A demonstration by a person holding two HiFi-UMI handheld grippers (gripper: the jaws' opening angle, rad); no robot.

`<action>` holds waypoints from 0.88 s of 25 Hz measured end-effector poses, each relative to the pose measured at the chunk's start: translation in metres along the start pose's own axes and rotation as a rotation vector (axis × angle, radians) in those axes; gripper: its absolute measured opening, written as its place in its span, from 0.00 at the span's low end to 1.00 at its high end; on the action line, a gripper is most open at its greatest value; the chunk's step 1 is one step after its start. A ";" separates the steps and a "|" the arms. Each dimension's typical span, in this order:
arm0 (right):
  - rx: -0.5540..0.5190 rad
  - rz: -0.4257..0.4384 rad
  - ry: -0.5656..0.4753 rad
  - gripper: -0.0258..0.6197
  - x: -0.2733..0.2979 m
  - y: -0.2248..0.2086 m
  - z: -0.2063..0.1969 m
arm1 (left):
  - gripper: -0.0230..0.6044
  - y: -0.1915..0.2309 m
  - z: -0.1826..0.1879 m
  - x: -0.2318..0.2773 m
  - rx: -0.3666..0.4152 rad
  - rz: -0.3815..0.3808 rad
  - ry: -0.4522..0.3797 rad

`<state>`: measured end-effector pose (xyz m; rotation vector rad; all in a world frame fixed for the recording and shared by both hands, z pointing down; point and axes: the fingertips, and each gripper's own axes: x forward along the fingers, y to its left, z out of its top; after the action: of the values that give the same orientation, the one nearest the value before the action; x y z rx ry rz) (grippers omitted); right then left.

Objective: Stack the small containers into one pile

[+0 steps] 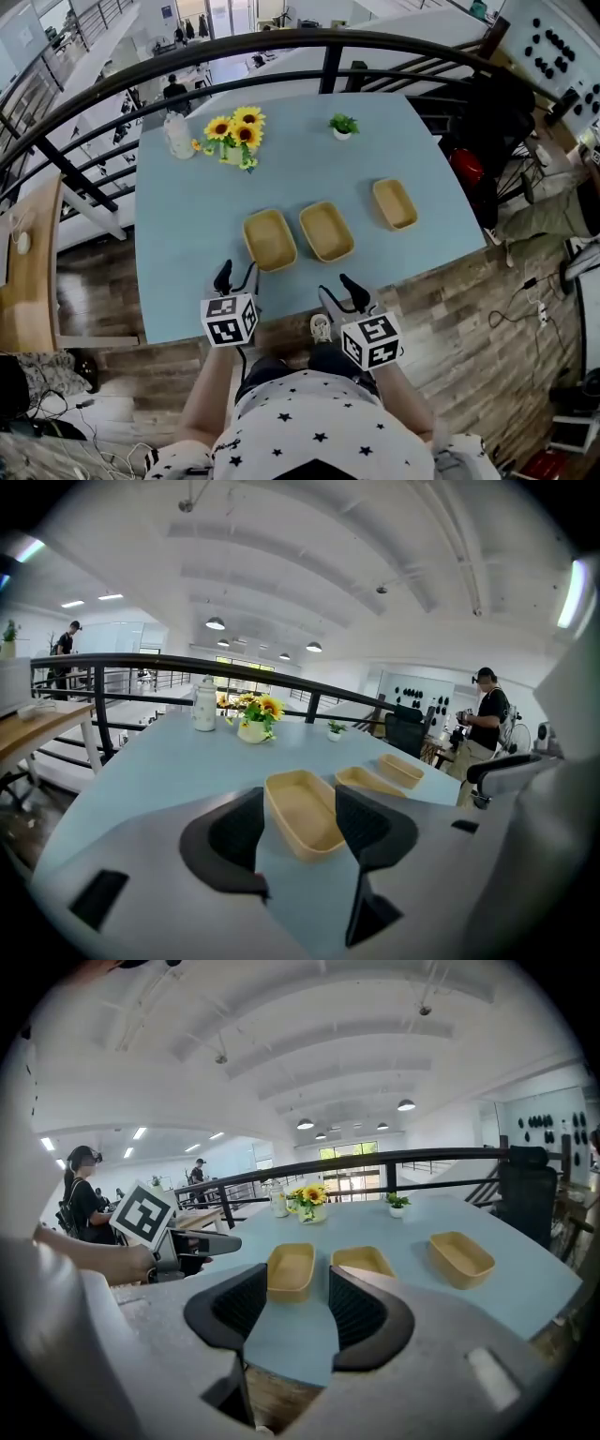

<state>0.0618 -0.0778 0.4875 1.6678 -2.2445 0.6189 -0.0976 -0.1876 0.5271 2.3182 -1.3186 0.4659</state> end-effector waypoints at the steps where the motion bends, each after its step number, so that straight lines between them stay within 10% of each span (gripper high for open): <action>1: -0.002 0.007 0.003 0.33 0.004 -0.005 0.002 | 0.40 0.001 0.001 0.007 -0.006 0.009 0.005; 22: -0.027 0.103 0.077 0.33 0.046 -0.079 0.012 | 0.27 0.036 -0.036 0.102 -0.103 0.251 0.188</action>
<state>0.1239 -0.1418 0.5116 1.4973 -2.2853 0.6620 -0.0816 -0.2589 0.6141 1.9819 -1.5075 0.6616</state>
